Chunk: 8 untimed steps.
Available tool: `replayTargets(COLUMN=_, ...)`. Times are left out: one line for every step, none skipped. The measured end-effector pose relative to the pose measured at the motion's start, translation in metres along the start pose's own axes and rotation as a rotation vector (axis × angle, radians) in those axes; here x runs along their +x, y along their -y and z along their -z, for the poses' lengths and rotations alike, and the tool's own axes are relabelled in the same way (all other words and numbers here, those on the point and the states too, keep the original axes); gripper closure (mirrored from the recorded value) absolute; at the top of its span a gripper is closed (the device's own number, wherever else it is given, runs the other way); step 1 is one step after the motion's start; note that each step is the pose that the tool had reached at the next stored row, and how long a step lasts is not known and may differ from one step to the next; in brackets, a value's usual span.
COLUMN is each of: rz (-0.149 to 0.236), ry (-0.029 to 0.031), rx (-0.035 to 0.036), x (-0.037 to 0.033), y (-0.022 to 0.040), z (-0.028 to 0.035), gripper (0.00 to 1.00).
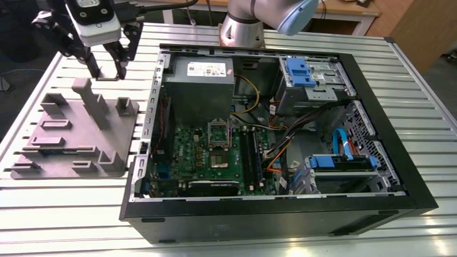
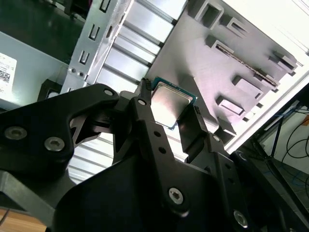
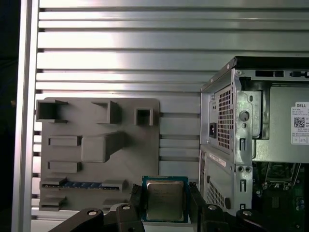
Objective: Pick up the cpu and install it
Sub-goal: 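Pick up the cpu and move it towards the insertion slot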
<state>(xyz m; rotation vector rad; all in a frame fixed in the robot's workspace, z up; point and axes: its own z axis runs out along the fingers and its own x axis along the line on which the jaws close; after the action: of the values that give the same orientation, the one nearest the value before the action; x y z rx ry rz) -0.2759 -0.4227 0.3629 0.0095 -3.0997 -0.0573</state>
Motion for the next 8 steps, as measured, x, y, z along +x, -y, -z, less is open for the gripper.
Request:
replayTargets(rz=0.0, ry=0.0, rx=0.0, x=-0.0021, y=0.0001, z=0.0001, gripper=0.53)
replayTargets(rz=0.0, ry=0.0, rx=0.0001, x=-0.0043, y=0.0002, z=0.0002, gripper=0.53)
replayTargets(rz=0.0, ry=0.0, rx=0.0, x=-0.0066, y=0.0002, z=0.0003, gripper=0.53)
replayTargets(rz=0.0, ry=0.0, rx=0.0, x=-0.0093, y=0.0003, z=0.0004, gripper=0.53)
replayTargets(rz=0.0, ry=0.0, rx=0.0, x=-0.0117, y=0.0004, z=0.0005, gripper=0.53)
replayTargets(rz=0.0, ry=0.0, rx=-0.0001, x=-0.0143, y=0.0005, z=0.0006, gripper=0.53)
replayTargets(rz=0.0, ry=0.0, rx=0.0, x=-0.0168, y=0.0006, z=0.0007, gripper=0.53)
replayTargets(rz=0.0, ry=0.0001, rx=-0.0001, x=-0.0193, y=0.0007, z=0.0008, gripper=0.53)
